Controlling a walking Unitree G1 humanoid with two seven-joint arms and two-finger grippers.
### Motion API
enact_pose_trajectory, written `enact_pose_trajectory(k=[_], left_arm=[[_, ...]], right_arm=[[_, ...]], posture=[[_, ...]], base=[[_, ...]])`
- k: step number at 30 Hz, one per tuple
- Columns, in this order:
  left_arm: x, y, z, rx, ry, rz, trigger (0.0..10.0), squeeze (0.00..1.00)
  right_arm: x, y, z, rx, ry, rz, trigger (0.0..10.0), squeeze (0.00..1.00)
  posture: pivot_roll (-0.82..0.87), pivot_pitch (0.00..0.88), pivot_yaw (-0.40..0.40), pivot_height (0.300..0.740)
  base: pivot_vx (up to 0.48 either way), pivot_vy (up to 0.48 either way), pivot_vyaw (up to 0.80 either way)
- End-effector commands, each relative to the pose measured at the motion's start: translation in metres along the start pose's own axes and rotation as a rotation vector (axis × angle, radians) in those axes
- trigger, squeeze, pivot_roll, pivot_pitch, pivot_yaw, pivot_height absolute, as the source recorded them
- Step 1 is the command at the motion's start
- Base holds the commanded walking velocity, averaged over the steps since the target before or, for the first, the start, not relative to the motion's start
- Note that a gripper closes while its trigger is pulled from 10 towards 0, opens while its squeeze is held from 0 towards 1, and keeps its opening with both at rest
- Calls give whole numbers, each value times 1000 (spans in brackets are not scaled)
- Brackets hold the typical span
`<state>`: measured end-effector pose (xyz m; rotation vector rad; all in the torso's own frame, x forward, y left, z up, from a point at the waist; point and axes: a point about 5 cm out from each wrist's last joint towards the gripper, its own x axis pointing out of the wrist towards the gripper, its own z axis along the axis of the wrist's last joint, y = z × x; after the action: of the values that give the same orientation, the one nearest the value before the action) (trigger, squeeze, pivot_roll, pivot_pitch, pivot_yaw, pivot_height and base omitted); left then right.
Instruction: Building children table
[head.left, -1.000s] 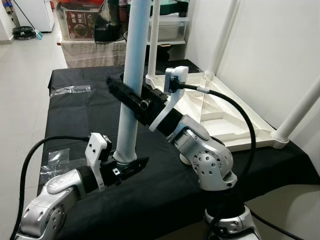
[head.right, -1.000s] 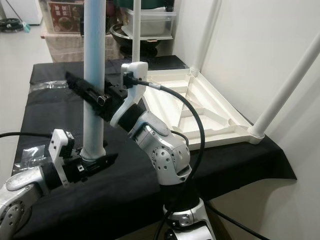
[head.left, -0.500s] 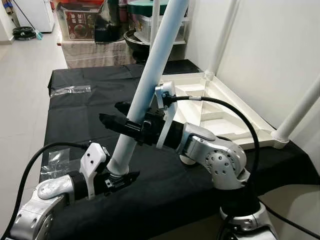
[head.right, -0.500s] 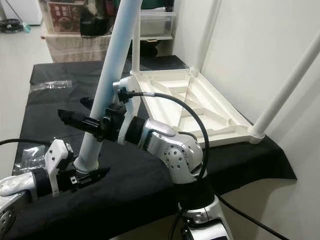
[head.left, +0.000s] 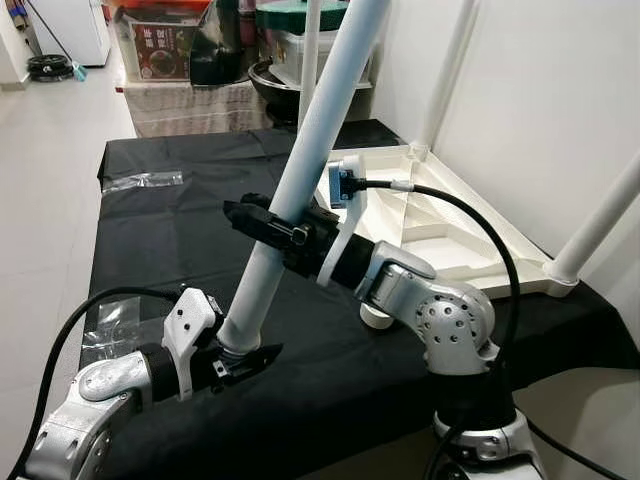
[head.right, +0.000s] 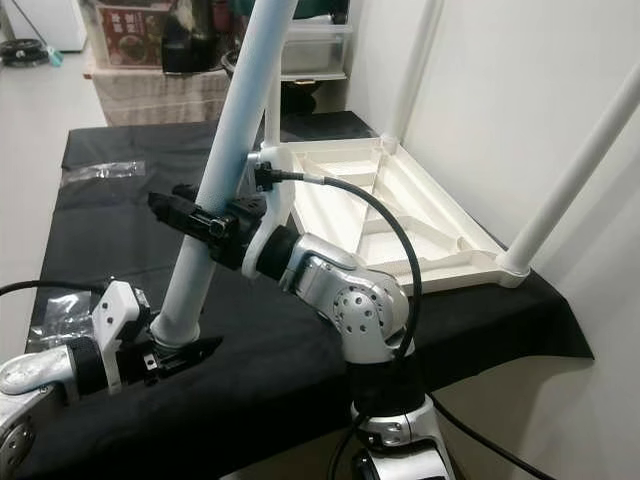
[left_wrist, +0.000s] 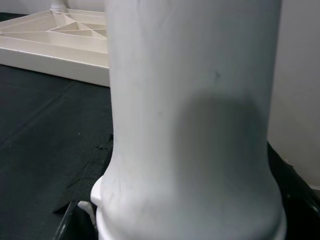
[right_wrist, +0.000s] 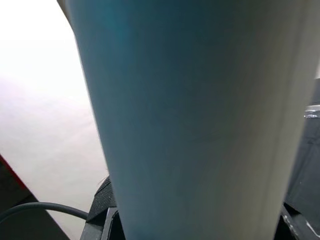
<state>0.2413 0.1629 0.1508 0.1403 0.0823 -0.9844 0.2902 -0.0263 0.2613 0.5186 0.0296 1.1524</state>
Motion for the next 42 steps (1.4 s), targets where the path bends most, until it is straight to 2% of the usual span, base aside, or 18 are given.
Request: enact_pose_trajectory(k=[1,2,3,4,9,11,13,15,16,18,19,20,22,25,27,30,37,42], left_arm=[[5,-5,0,23,-8,-39,10000,333],[5,-4,0,27,-14,-31,10000,588],[5,-4,0,30,-18,-25,10000,588],[5,-3,0,17,-25,-26,10000,1000],[3,-1,1,-9,-55,-9,10000,1000],[1,0,4,-13,-74,17,10000,1000],[-2,-1,8,-11,-84,34,10000,1000],[-3,0,11,-4,-97,68,10000,1000],[-3,0,11,-4,-97,68,10000,1000],[-5,3,14,19,-119,153,10000,1000],[-7,8,14,23,-139,247,10000,486],[-7,13,14,20,-158,321,10000,0],[-8,17,13,14,-178,395,10000,0],[-7,15,11,-11,-187,422,10000,0],[-2,8,4,-58,-194,463,10000,0],[3,-1,0,-85,-191,463,10000,0],[9,-8,-4,-97,-184,460,10000,0],[8,-6,-4,-95,-188,493,10000,0]], right_arm=[[6,10,-3,40,-8,52,0,0],[6,9,-3,43,-12,46,0,0],[6,9,-3,45,-15,42,0,0],[6,9,-2,43,-18,37,0,0],[5,2,4,6,-35,-13,0,0],[-2,-15,13,-110,-30,-109,0,0],[-13,-34,27,-153,-53,-204,0,0],[-23,-46,36,-199,-61,-266,0,0],[-23,-46,36,-199,-61,-266,0,0],[-39,-62,51,-284,-65,-361,0,0],[-51,-71,59,-371,-51,-432,0,0],[-58,-77,63,-411,-43,-484,0,0],[-65,-83,67,-446,-37,-536,0,0],[-72,-89,69,-461,-34,-595,0,0],[-85,-101,65,-497,0,-707,0,0],[-91,-108,61,-497,11,-749,0,0],[-95,-113,53,-499,23,-754,0,0],[-95,-120,38,-532,98,-731,0,0]], posture=[[63,0,-60,740],[63,0,-60,740],[63,0,-60,740],[62,0,-59,740],[63,0,-60,740],[68,0,-64,740],[69,0,-65,740],[68,0,-66,740],[68,0,-66,740],[65,0,-67,740],[59,0,-67,740],[56,0,-68,740],[56,0,-69,740],[53,0,-69,740],[53,0,-72,740],[50,0,-71,740],[54,0,-74,740],[66,0,-83,740]], base=[[0,0,0],[0,0,0],[0,0,0],[0,0,0],[0,0,0],[0,0,0],[0,0,0],[0,0,0],[0,0,0],[0,0,0],[0,0,0],[0,0,0],[0,0,0],[0,0,0],[0,0,0],[0,0,0],[0,0,0],[0,0,0]])
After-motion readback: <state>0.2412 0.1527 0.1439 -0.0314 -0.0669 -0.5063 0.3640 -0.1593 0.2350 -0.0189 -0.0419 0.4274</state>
